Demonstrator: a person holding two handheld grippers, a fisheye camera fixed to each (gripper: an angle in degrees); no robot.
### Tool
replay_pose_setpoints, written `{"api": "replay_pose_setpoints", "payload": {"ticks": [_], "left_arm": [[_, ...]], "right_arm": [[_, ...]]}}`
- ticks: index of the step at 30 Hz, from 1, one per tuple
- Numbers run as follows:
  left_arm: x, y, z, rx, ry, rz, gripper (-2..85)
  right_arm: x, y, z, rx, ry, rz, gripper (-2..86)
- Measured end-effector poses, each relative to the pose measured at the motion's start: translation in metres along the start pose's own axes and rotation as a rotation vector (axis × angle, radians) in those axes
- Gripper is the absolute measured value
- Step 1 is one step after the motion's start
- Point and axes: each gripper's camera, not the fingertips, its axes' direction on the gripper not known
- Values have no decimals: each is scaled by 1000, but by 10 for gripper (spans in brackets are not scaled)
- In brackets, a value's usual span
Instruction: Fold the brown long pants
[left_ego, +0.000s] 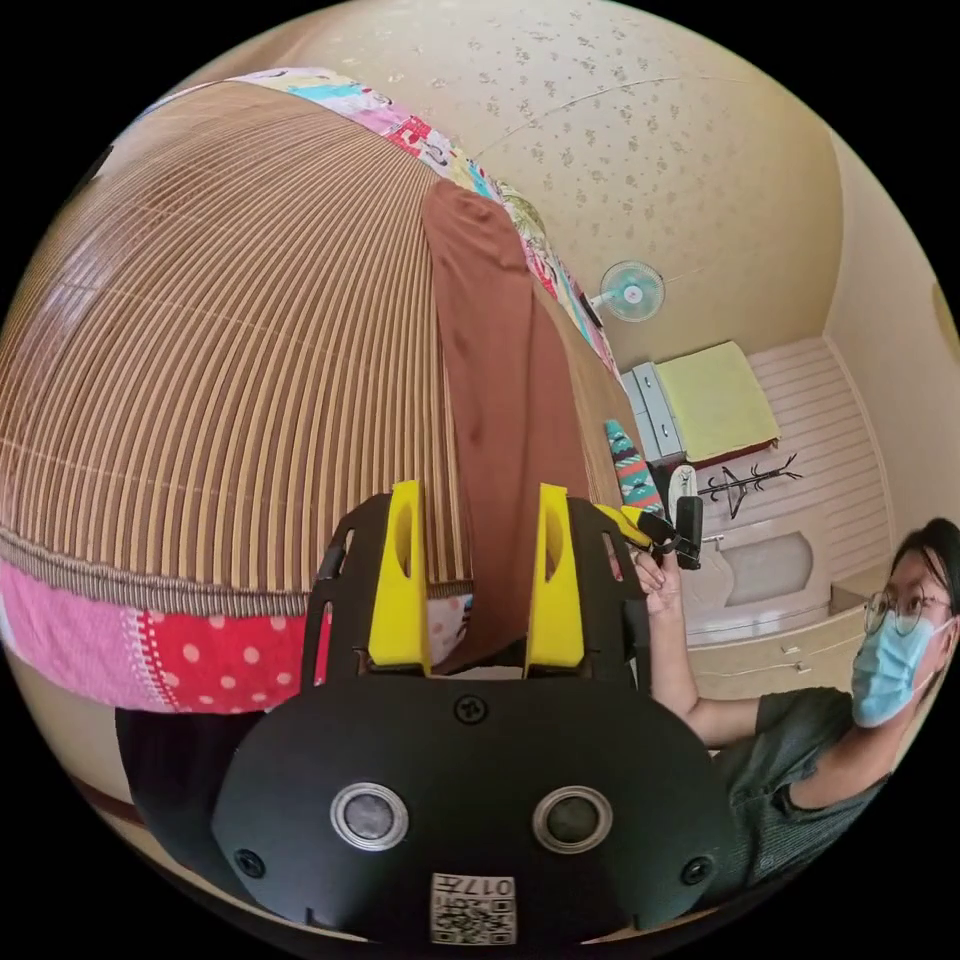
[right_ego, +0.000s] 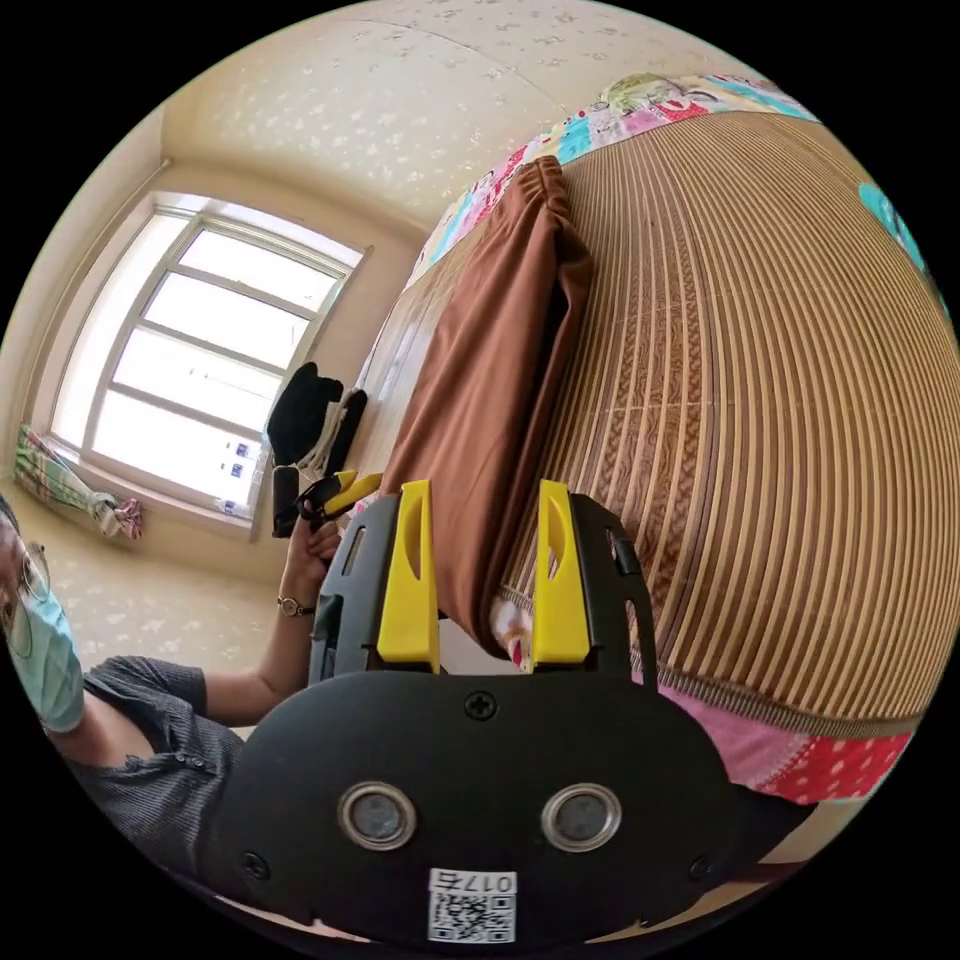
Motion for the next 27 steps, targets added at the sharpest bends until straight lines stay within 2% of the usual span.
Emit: {"api": "replay_pose_setpoints", "payload": {"ticks": [4,6,9,11,12,14,16,23,27], "left_arm": [[1,-32,10,-54,-22,-34,129],[-4,-45,19,-87,-6,-58,110],[-21,-60,31,-143,34,-112,52],[-28,-60,33,-170,127,-85,39],[-29,-56,29,-155,166,-76,37],[-28,-31,3,-64,388,-29,30],[-15,-6,-23,0,470,25,26],[119,90,-145,261,570,419,29],[210,117,-206,374,543,606,29]], "right_arm": [[9,-43,13,-65,-57,61,132],[10,-63,16,-52,-47,105,96],[10,-80,15,-66,-45,164,56],[5,-84,8,-87,-54,163,39],[-2,-83,-3,-79,-67,140,31],[-18,-75,-28,-45,-121,83,23],[-39,-61,-56,-19,-209,12,17],[-158,23,-203,177,-434,-341,7],[-262,64,-301,306,-417,-570,7]]}}
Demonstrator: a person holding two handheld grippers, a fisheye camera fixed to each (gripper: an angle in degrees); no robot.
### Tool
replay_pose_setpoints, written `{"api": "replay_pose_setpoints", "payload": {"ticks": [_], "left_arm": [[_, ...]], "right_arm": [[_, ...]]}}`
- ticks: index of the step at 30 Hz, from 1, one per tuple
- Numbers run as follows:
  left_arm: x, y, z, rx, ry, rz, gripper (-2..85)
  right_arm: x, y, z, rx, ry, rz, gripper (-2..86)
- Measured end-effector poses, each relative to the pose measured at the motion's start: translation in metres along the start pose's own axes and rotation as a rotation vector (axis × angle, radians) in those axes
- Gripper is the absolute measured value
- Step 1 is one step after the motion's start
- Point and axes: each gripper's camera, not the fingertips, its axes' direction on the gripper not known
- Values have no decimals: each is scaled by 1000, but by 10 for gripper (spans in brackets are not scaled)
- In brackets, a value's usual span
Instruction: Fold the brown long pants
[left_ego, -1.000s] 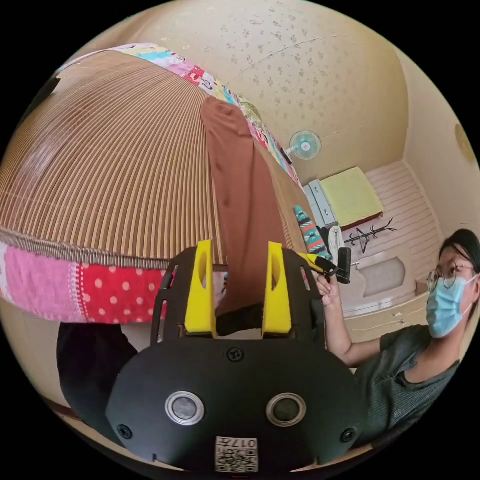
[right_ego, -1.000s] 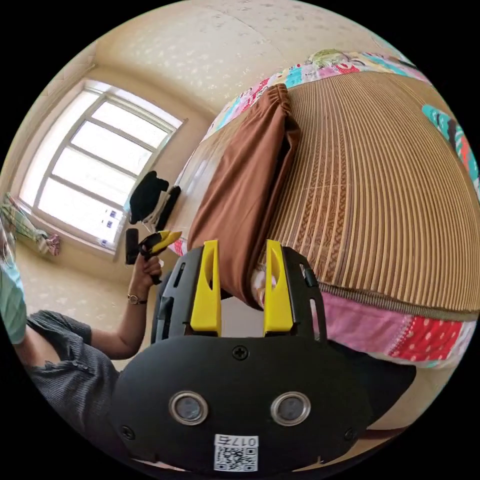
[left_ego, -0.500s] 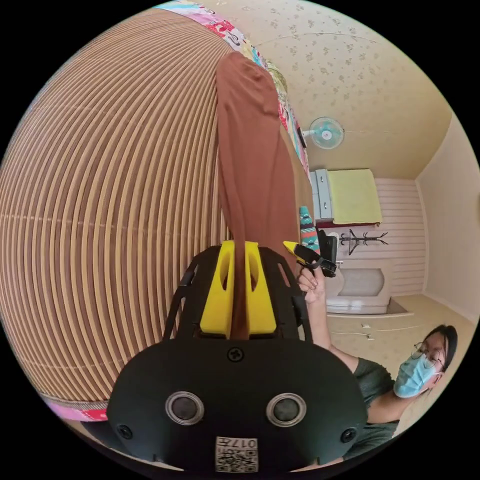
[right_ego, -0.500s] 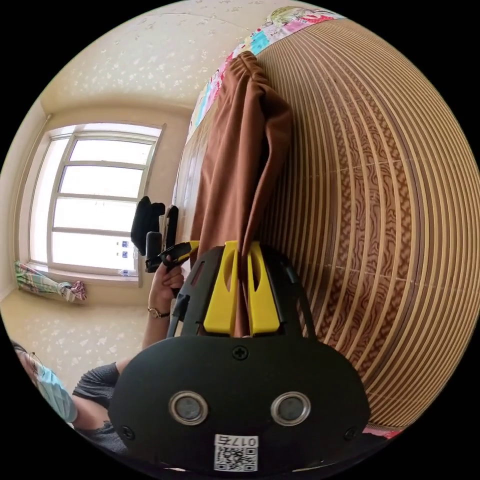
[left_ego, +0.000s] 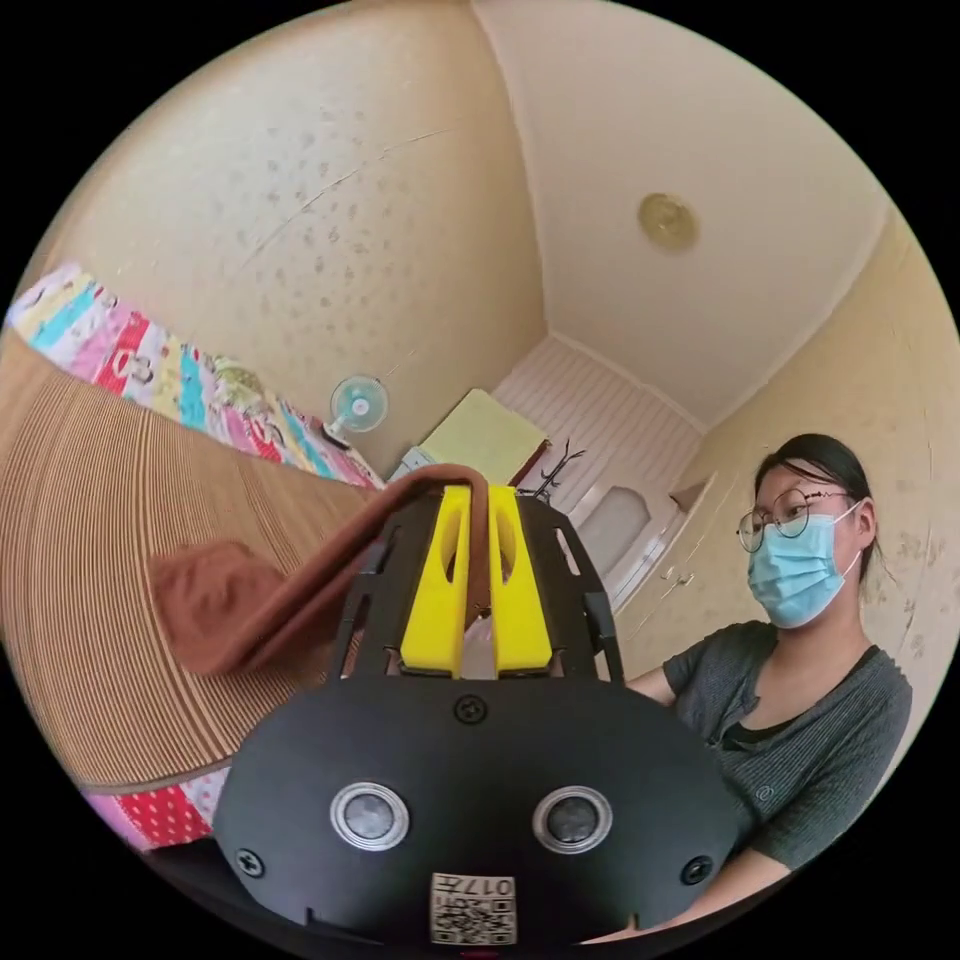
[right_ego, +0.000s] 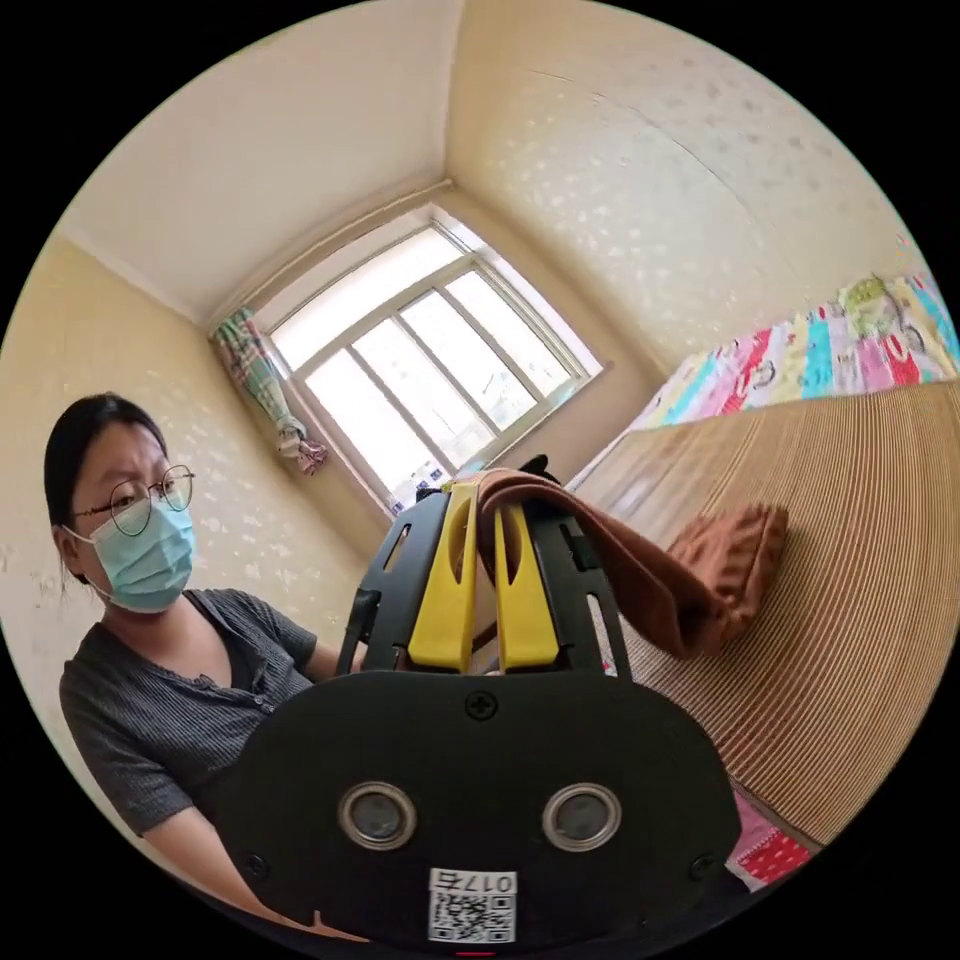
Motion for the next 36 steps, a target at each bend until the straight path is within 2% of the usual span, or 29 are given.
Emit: {"api": "replay_pose_setpoints", "payload": {"ticks": [4,7,9,11,14,18,20,23,25,28,30,32,34,36], "left_arm": [[101,-49,5,70,91,140,31],[154,-72,14,80,49,230,29],[166,-82,25,64,5,236,26],[147,-91,43,24,-9,149,23],[101,-94,73,-10,-74,69,19],[39,-117,118,-91,-200,17,18],[3,-131,140,-135,-270,13,19],[-36,-118,151,-177,-272,12,22],[-52,-84,151,-224,-280,29,26],[-82,14,144,-327,-223,-40,33],[-99,90,140,-397,-183,-154,36],[-116,184,133,-500,-264,-314,42],[-130,234,123,-556,-384,-450,60],[-141,254,110,-528,-404,-542,95]], "right_arm": [[-107,-44,-36,67,-22,-174,8],[-171,-76,-60,108,8,-209,8],[-197,-93,-70,127,58,-178,8],[-198,-102,-72,124,89,-149,8],[-165,-115,-66,110,179,-81,7],[-66,-149,-40,50,361,54,7],[-21,-165,-28,40,395,98,7],[28,-166,-10,54,417,70,7],[42,-144,3,21,468,-21,7],[76,-55,7,-4,363,-51,11],[104,49,5,-58,293,19,19],[122,132,10,-146,298,111,30],[144,204,16,-261,360,282,51],[166,262,11,-366,487,469,86]]}}
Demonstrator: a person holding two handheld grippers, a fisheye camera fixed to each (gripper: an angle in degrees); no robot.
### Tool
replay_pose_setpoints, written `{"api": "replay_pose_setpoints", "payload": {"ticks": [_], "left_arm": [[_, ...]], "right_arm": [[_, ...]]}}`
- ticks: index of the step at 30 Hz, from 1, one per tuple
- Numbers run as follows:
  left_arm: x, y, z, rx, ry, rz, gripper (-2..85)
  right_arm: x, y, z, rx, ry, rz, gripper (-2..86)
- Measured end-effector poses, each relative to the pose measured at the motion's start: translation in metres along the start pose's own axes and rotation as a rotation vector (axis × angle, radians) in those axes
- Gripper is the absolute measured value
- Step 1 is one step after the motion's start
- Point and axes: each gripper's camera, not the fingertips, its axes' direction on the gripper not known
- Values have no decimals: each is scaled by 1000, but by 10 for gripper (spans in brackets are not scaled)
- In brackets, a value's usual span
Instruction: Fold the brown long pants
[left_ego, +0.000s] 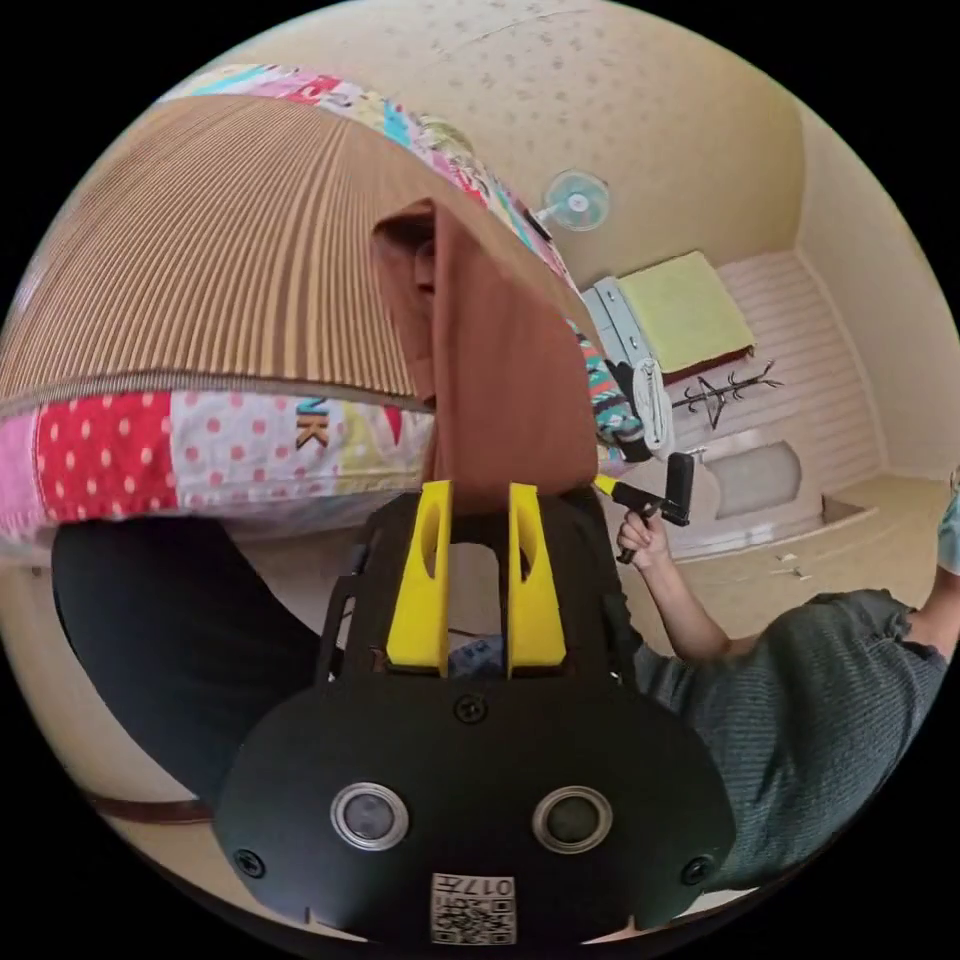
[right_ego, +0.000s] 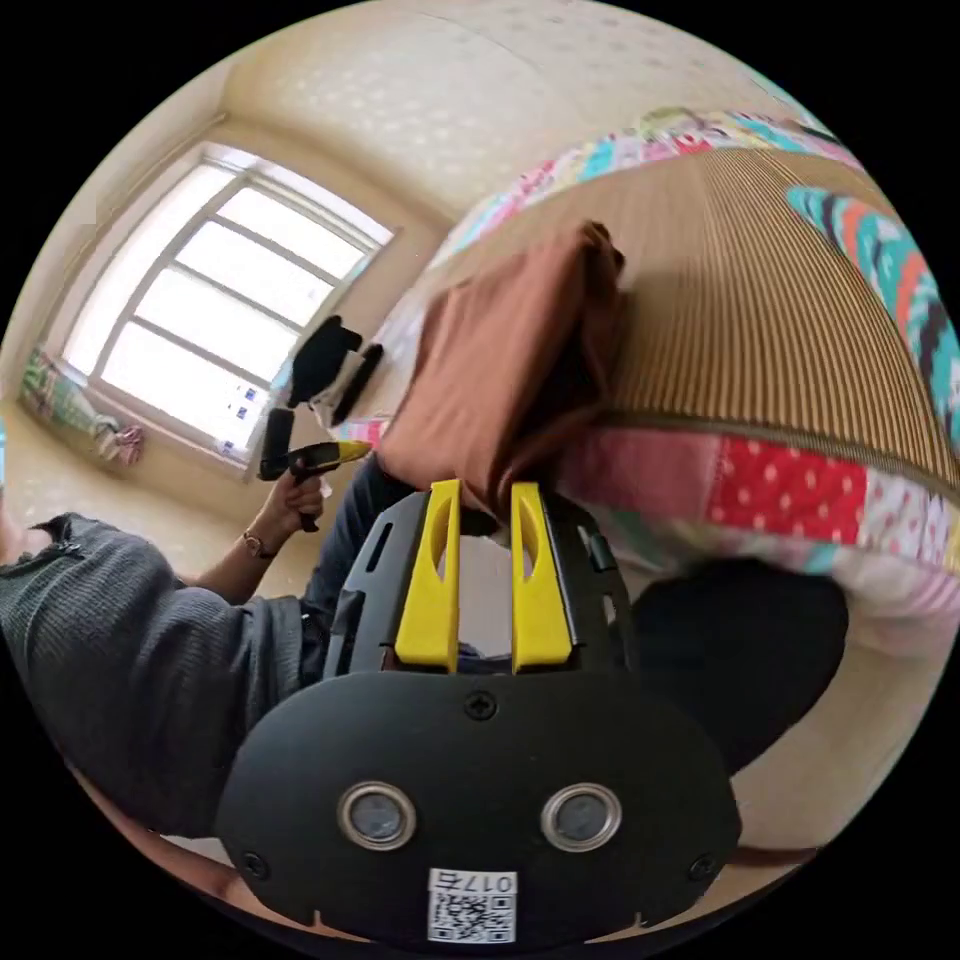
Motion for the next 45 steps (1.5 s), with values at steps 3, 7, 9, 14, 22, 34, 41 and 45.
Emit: {"api": "replay_pose_setpoints", "payload": {"ticks": [3,7,9,14,22,34,41,45], "left_arm": [[-3,-26,-18,97,28,-12,144],[24,-107,-11,132,-103,84,169],[30,-138,13,95,-124,96,172],[36,-173,80,-122,-297,106,107],[-21,-63,-73,176,-331,-63,84],[-114,138,-158,354,-383,-511,87],[-130,162,-156,355,-414,-549,87],[-127,144,-149,326,-449,-458,87]], "right_arm": [[19,-2,-24,105,12,41,123],[31,-59,-46,231,-26,2,166],[51,-105,-27,202,-16,20,179],[93,-166,75,-94,-121,111,169],[70,-178,152,-40,-158,207,143],[-115,-335,411,-214,-125,77,139],[-203,-340,514,-121,-105,205,136],[-182,-325,483,-214,-239,100,107]]}}
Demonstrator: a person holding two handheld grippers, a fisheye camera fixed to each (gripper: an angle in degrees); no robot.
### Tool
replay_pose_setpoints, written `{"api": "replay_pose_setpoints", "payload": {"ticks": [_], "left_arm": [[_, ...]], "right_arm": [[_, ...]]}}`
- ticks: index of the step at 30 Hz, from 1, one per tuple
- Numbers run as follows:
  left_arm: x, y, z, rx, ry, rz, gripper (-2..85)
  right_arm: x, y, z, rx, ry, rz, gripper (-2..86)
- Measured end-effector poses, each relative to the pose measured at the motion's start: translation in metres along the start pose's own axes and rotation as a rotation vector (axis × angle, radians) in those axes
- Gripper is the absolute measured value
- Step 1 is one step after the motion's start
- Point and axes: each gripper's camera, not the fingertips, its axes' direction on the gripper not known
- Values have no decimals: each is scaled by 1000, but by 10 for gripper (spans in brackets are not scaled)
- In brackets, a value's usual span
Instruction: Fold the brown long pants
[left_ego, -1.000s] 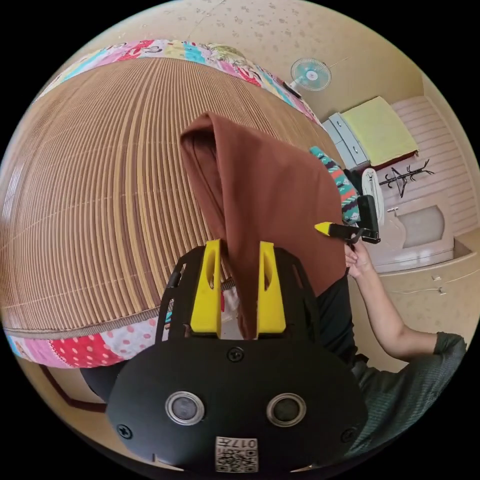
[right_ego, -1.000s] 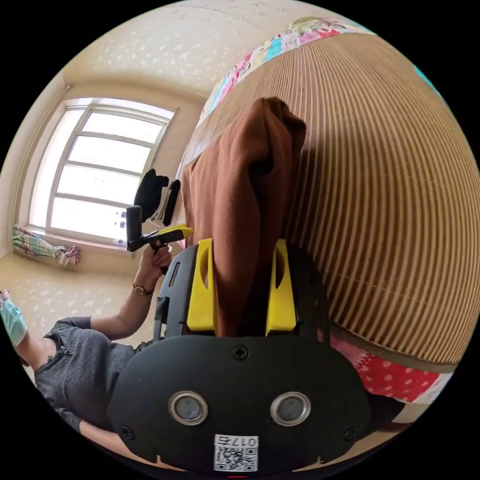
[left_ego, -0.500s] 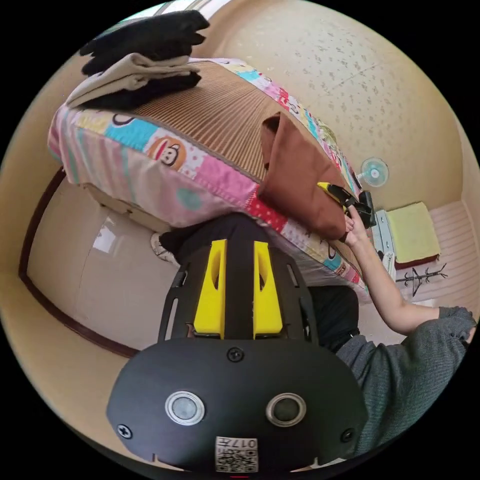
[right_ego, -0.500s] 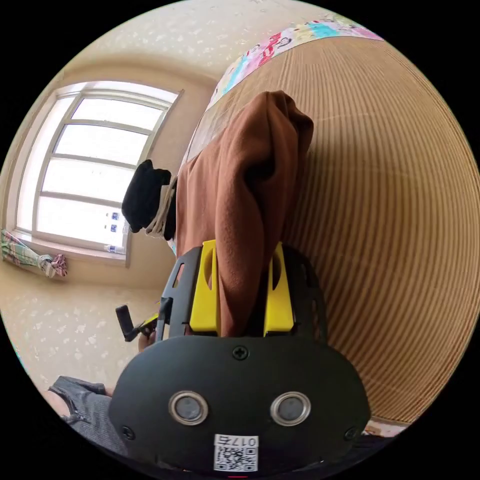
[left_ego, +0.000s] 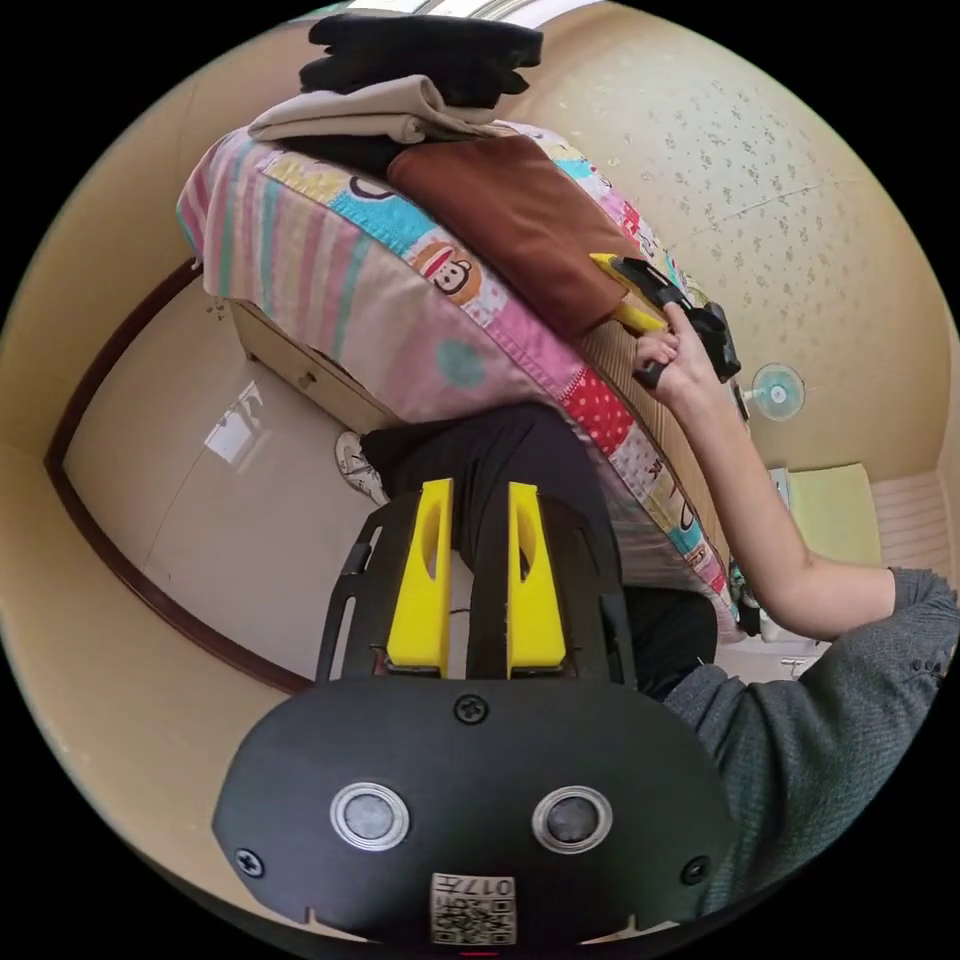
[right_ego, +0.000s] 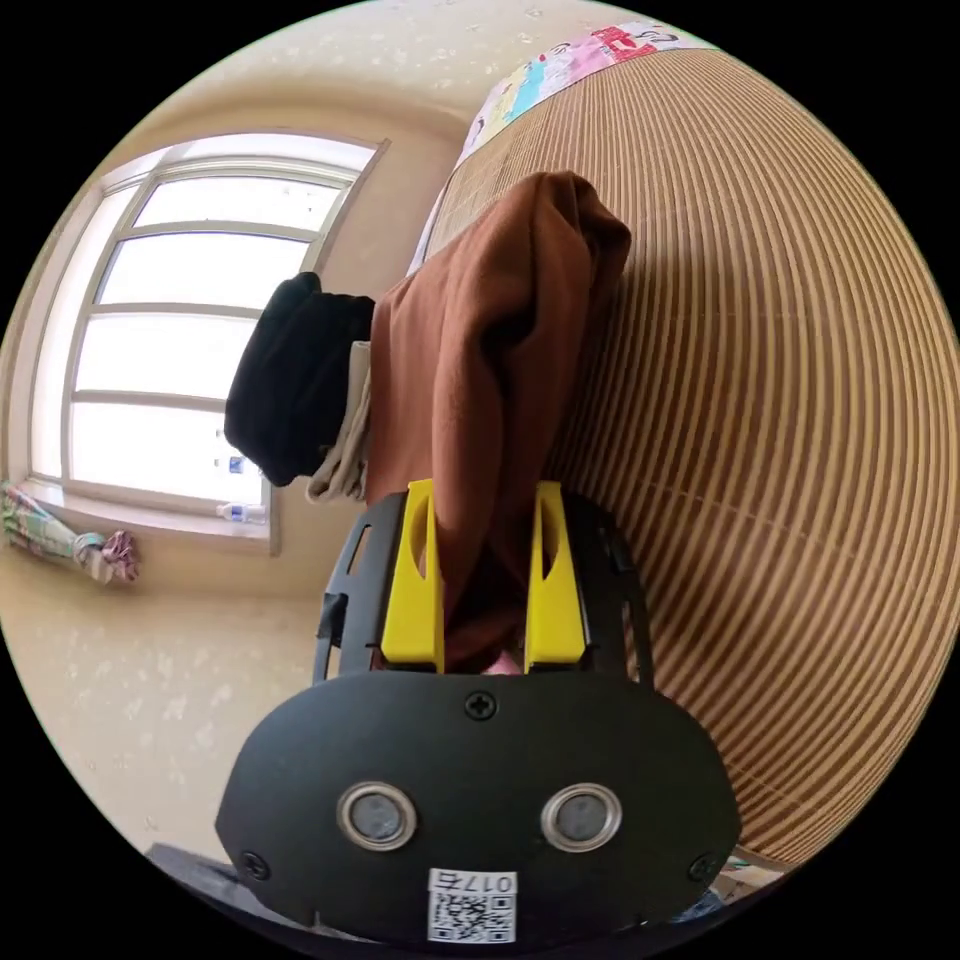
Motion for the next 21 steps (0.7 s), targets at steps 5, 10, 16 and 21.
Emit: {"api": "replay_pose_setpoints", "payload": {"ticks": [5,10,16,21], "left_arm": [[61,-6,20,54,-21,278,8],[137,-9,54,7,90,535,-4],[257,7,93,-68,280,833,-5],[310,33,104,-78,536,864,-6]], "right_arm": [[73,99,-146,16,-116,-8,25],[123,243,-316,138,125,54,13],[104,405,-484,499,699,143,44],[121,471,-558,786,726,341,124]]}}
